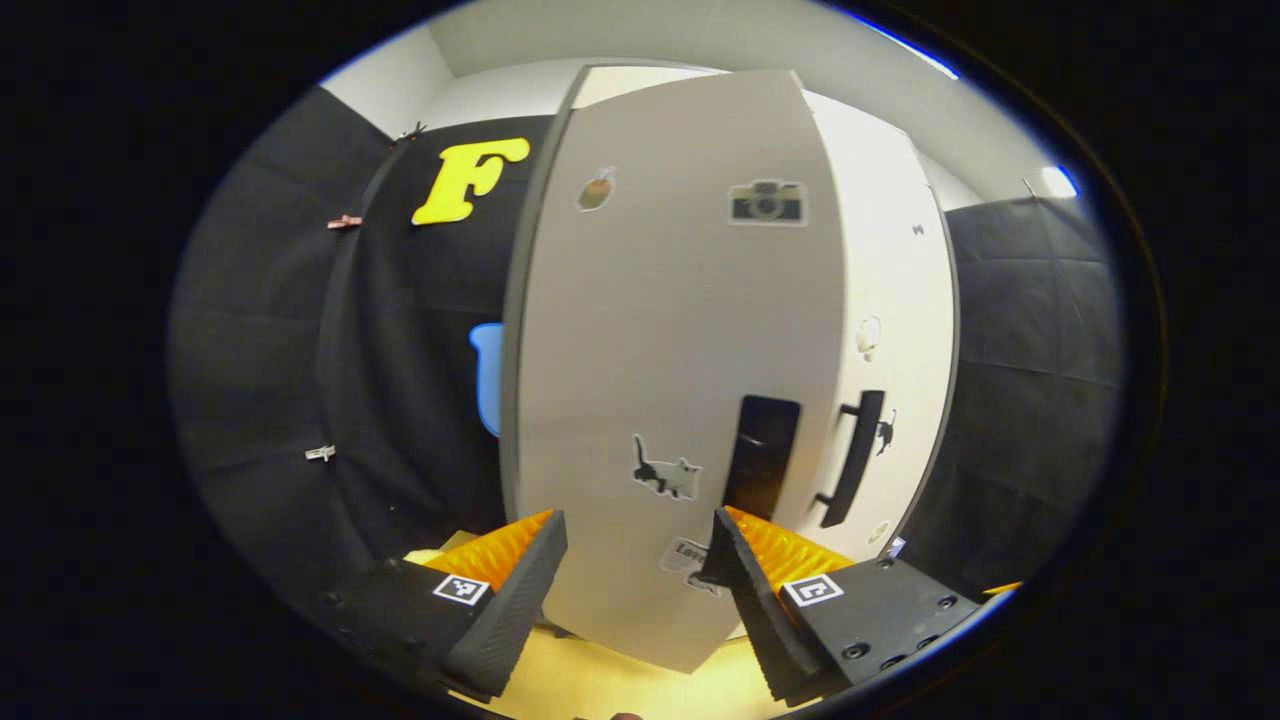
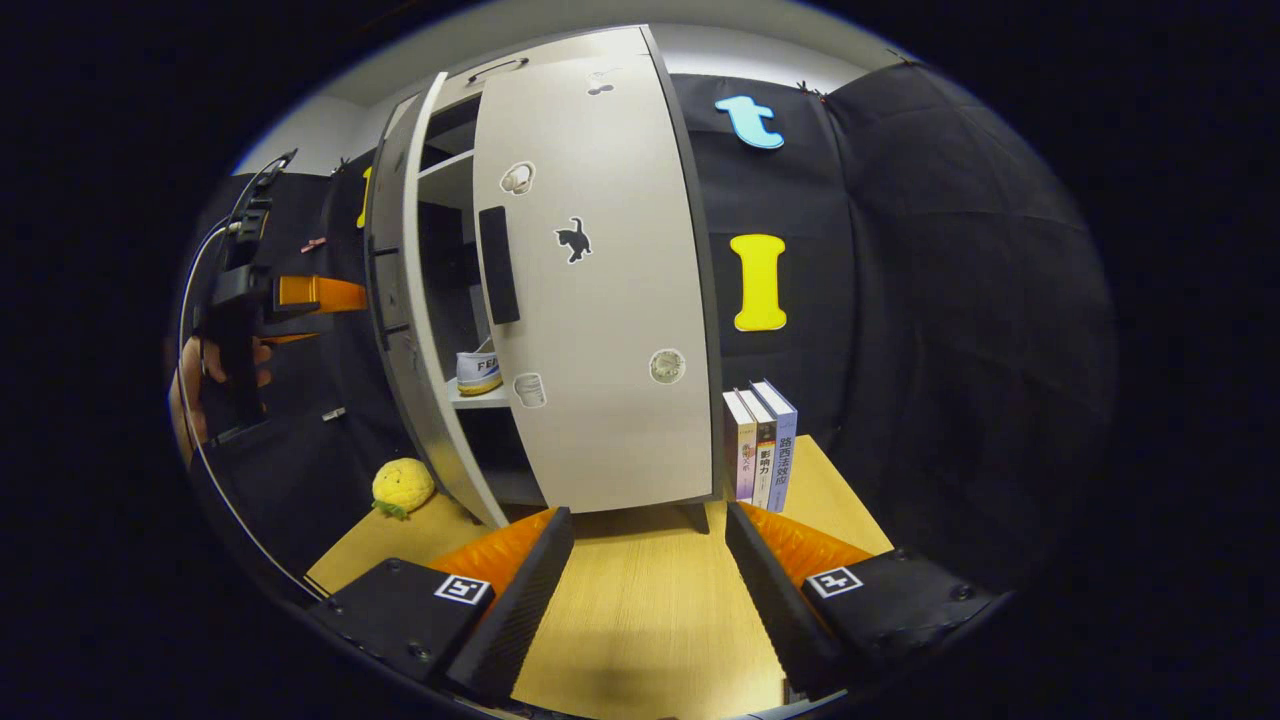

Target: Grab one shoe with the right hand and put it into the shoe cabinet, grab the other shoe with the left hand and put it into the shoe cabinet; then close the right door with the right hand and the left door with the left hand.

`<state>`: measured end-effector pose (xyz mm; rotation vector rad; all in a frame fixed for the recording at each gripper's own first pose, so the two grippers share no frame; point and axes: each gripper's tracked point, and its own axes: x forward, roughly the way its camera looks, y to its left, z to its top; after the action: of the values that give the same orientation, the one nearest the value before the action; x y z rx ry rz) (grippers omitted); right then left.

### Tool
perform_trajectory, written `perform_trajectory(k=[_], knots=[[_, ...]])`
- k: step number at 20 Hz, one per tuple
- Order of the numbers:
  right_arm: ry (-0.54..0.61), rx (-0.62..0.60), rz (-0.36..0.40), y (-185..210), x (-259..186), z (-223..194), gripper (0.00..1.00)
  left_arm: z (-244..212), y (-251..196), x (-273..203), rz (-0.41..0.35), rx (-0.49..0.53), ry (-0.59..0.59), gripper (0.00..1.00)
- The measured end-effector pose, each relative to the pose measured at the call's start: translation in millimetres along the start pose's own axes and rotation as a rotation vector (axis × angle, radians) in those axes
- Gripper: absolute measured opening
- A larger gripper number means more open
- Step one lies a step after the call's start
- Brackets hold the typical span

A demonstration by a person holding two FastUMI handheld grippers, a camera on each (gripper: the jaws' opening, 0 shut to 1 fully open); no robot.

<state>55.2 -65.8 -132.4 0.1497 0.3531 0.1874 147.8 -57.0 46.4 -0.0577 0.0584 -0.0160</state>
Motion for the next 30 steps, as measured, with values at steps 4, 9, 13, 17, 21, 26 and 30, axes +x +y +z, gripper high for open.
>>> perform_trajectory(k=[4, 9, 13, 17, 21, 26, 30], knots=[[-0.036, -0.028, 0.073, -6.1, 11.1, 16.9, 0.99, -20.5, -36.0, -11.8, 0.002, 0.013, 0.020, 0.90], [-0.058, -0.056, 0.146, -6.7, 20.5, 33.7, 0.99, -44.3, -52.7, -45.7, 0.037, 0.039, 0.039, 0.93], [-0.113, -0.051, 0.120, -7.0, 15.2, 56.0, 0.99, -48.1, -41.5, -71.0, 0.071, 0.060, 0.049, 0.93], [-0.179, -0.077, 0.063, 3.4, -0.8, 86.7, 0.98, -39.8, -25.4, -105.8, 0.062, 0.032, 0.012, 0.94], [-0.236, -0.036, 0.047, 32.2, -32.5, 109.8, 0.98, -32.1, 1.7, -141.3, 0.076, 0.047, -0.045, 0.94], [-0.274, -0.040, -0.020, 54.9, -71.7, 97.2, 0.98, -53.0, 17.3, -174.8, 0.028, 0.044, -0.045, 0.95], [-0.274, -0.061, -0.033, 72.0, -92.8, 73.5, 0.98, -68.5, 25.5, -199.6, 0.006, 0.035, -0.053, 0.95]])
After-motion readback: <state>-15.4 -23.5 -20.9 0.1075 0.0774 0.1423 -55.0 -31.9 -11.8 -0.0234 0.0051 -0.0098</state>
